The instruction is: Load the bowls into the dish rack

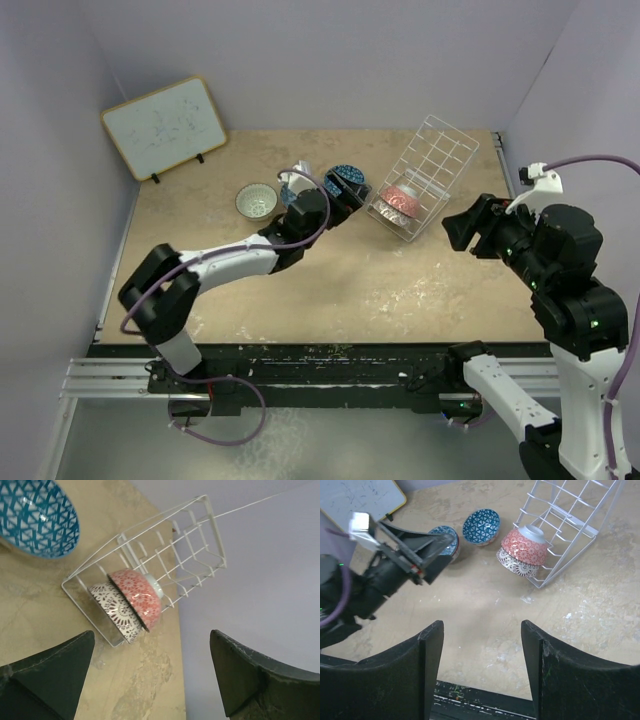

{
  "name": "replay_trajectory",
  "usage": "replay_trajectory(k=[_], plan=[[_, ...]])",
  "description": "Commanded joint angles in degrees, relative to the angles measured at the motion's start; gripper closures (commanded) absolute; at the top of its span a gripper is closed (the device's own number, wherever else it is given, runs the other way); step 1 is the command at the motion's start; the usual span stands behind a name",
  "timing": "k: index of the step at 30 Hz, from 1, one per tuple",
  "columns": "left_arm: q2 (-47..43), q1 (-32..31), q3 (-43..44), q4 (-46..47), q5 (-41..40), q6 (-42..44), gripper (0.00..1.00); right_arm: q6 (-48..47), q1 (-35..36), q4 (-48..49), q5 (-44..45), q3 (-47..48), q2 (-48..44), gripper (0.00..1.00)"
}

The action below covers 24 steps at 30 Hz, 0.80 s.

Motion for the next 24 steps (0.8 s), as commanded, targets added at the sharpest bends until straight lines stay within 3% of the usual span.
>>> replay_trajectory(k=[1, 7, 11, 19, 24], plan=[[-10.4, 0.3, 0.7, -8.9, -2.4, 16.6, 0.01, 0.9, 0.2, 4.0, 2.0, 0.1, 1.0, 0.34], [-21.6, 0.3, -4.7, -12.9, -3.5, 29.8, 0.01, 2.2, 0.2, 6.9, 2.5, -1.8, 3.3, 0.33], [-23.9, 1.0, -2.8, -19.5, -6.2, 40.1, 0.01, 3.5, 0.2, 9.9, 2.1, -3.4, 4.7, 0.33], [-18.2, 3.8, 3.5, -28.2, -5.4, 57.4, 0.01, 3.3, 0.2, 12.1, 1.6, -3.1, 7.5, 0.33], [-9.8, 5.8, 8.4, -31.8, 2.0, 66.8, 0.08, 2.7, 0.2, 12.4, 1.4, -2.6, 7.9, 0.34]])
